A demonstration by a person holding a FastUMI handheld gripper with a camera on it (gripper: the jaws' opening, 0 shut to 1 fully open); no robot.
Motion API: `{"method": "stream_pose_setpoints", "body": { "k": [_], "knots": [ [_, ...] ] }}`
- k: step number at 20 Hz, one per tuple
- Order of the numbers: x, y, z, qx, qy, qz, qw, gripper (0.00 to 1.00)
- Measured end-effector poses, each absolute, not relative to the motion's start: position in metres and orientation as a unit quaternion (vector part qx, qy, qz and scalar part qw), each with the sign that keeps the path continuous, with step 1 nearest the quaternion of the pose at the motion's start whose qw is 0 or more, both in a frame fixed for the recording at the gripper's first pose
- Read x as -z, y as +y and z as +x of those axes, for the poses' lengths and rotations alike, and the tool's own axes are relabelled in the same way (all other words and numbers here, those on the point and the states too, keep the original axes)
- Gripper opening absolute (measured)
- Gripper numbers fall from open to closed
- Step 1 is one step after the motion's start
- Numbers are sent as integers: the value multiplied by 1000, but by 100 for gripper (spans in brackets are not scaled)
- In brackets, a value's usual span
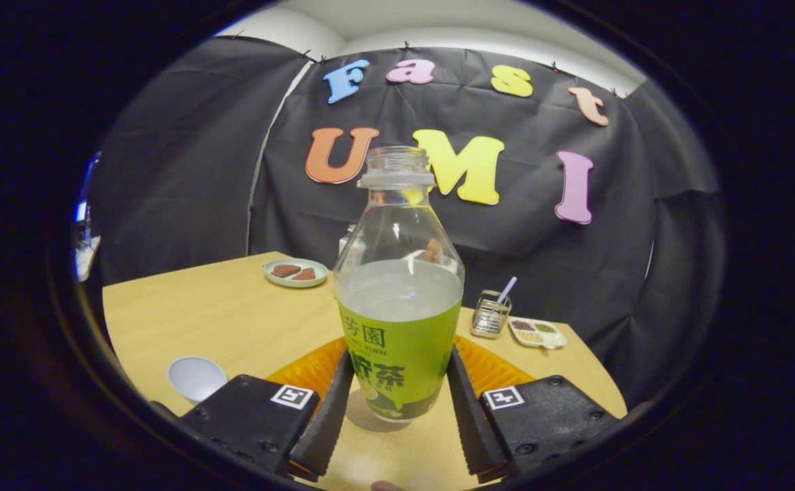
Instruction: Take the bottle from table, then pour the juice into the cup, finally place the bottle on the coaster
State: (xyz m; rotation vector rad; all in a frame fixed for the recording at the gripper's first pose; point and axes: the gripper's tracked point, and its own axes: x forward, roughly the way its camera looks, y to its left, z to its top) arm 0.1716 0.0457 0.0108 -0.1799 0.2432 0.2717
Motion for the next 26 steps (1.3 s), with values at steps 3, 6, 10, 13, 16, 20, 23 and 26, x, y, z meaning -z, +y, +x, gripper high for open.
{"method": "stream_pose_setpoints", "body": {
  "k": [3, 6, 10, 13, 16, 20, 23, 26],
  "knots": [
    [4, 51, 186, -141, 131, -67, 979, 76],
    [17, 54, 191, -149, 134, -52, 978, 76],
    [40, 58, 198, -152, 158, -39, 975, 76],
    [54, 61, 202, -156, 175, -31, 972, 76],
    [67, 63, 202, -160, 187, -36, 968, 76],
    [72, 64, 201, -162, 188, -42, 968, 76],
    [72, 64, 200, -162, 181, -45, 969, 76],
    [75, 60, 201, -162, 169, -54, 971, 77]
  ]
}}
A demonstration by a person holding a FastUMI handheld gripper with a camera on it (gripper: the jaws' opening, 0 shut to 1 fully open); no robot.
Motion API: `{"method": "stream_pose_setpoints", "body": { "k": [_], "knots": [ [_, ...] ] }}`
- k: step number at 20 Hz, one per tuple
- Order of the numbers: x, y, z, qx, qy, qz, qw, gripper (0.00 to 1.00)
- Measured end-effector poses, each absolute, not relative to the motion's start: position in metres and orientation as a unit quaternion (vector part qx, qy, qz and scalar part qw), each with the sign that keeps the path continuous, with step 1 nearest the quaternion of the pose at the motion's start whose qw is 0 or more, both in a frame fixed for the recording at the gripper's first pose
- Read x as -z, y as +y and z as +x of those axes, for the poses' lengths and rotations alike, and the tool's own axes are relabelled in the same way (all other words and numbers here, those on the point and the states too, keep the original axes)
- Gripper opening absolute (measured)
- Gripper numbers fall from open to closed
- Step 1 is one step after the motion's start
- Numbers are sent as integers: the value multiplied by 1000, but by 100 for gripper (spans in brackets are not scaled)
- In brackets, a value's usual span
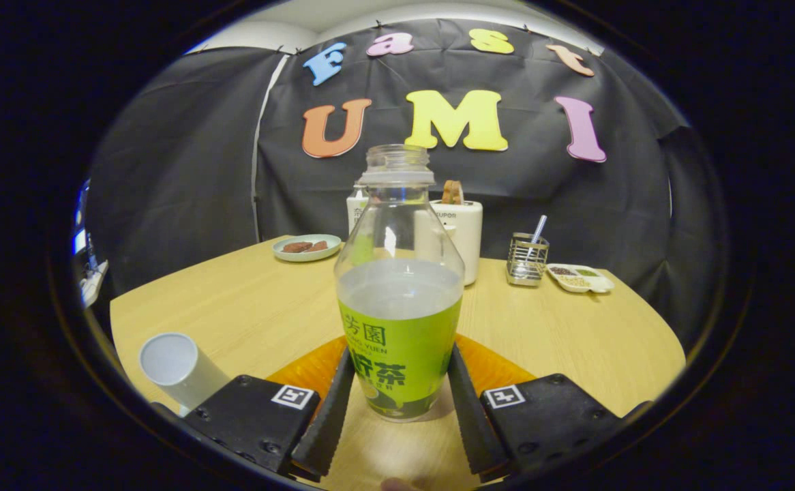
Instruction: Take the bottle from table, then pour the juice into the cup, finally place the bottle on the coaster
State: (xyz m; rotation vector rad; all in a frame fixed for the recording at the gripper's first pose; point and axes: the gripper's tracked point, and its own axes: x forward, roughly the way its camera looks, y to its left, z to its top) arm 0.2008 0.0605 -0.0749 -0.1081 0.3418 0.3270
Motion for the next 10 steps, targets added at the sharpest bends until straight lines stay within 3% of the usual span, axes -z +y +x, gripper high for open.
{"method": "stream_pose_setpoints", "body": {
  "k": [10],
  "knots": [
    [77, 61, 201, -162, 152, -62, 973, 79]
  ]
}}
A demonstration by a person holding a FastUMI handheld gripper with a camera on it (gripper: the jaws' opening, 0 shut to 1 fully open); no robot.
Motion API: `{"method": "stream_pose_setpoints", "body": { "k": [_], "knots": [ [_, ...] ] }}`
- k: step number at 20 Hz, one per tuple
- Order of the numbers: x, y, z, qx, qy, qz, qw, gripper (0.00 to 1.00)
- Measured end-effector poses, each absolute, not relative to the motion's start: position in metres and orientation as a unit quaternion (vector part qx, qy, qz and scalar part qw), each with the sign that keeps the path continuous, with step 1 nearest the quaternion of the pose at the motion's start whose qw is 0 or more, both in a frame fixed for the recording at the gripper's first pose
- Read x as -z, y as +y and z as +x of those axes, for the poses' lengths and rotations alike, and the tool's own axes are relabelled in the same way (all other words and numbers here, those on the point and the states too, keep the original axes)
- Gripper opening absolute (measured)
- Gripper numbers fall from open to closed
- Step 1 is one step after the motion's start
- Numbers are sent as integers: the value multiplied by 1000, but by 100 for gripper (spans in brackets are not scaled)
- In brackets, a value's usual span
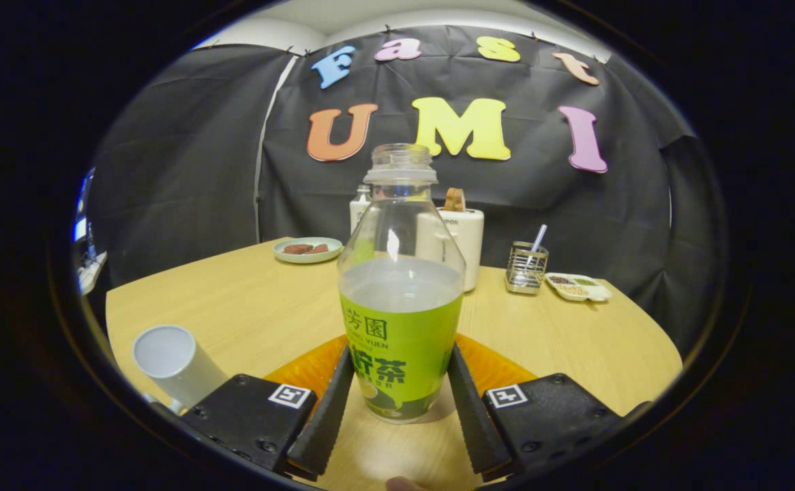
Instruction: Take the bottle from table, then pour the juice into the cup, finally place the bottle on the coaster
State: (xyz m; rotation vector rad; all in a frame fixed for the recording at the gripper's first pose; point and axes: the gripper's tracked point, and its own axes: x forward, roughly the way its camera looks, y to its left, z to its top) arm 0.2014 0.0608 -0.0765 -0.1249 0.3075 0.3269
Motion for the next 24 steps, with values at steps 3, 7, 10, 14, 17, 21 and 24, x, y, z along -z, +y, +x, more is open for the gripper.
{"method": "stream_pose_setpoints", "body": {
  "k": [3, 7, 10, 14, 17, 21, 24],
  "knots": [
    [76, 61, 203, -165, 151, -59, 973, 79],
    [75, 65, 208, -167, 149, -67, 972, 79],
    [73, 66, 215, -168, 151, -63, 972, 79],
    [68, 61, 228, -158, 145, -58, 975, 79],
    [74, 59, 230, -154, 153, -55, 975, 79],
    [74, 58, 230, -152, 152, -46, 976, 82],
    [76, 57, 227, -153, 159, -42, 974, 85]
  ]
}}
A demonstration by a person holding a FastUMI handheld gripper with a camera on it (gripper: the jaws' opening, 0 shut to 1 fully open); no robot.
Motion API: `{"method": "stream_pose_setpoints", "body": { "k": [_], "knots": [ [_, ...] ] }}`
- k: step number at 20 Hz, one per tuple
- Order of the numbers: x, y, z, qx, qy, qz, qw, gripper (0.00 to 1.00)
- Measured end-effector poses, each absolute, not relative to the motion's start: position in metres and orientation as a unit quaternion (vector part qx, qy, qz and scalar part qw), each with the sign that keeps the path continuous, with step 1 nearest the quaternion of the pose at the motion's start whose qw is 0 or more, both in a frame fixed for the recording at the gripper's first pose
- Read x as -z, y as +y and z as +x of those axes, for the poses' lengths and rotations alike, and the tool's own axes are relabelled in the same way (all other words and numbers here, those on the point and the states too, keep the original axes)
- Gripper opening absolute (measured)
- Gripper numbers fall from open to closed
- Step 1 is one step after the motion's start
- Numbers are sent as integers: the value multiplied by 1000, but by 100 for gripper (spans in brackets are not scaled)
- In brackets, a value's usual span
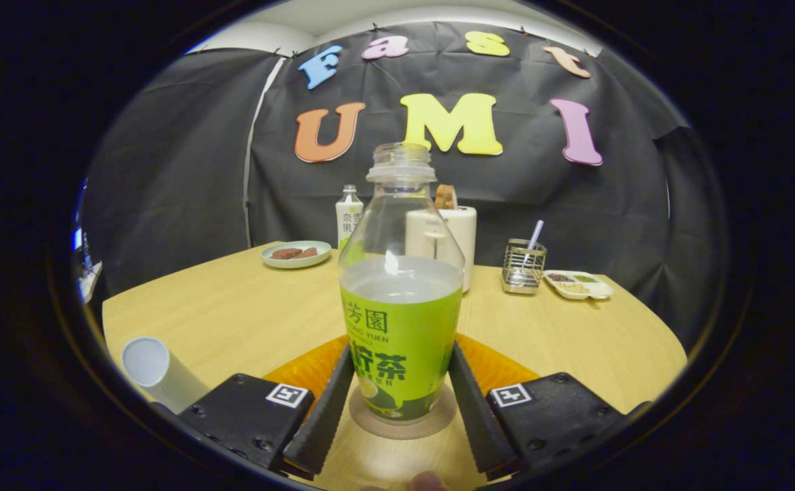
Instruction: Take the bottle from table, then pour the juice into the cup, finally place the bottle on the coaster
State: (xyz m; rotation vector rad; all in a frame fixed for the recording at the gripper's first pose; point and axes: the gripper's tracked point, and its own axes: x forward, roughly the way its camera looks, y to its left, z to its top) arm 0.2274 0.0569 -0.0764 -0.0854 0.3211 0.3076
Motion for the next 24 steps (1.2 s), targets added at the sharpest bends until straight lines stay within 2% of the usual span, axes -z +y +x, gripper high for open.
{"method": "stream_pose_setpoints", "body": {
  "k": [4, 5, 24],
  "knots": [
    [77, 58, 224, -155, 165, -38, 973, 99],
    [75, 58, 224, -153, 163, -38, 974, 99],
    [25, 34, 164, -123, 96, -34, 987, 100]
  ]
}}
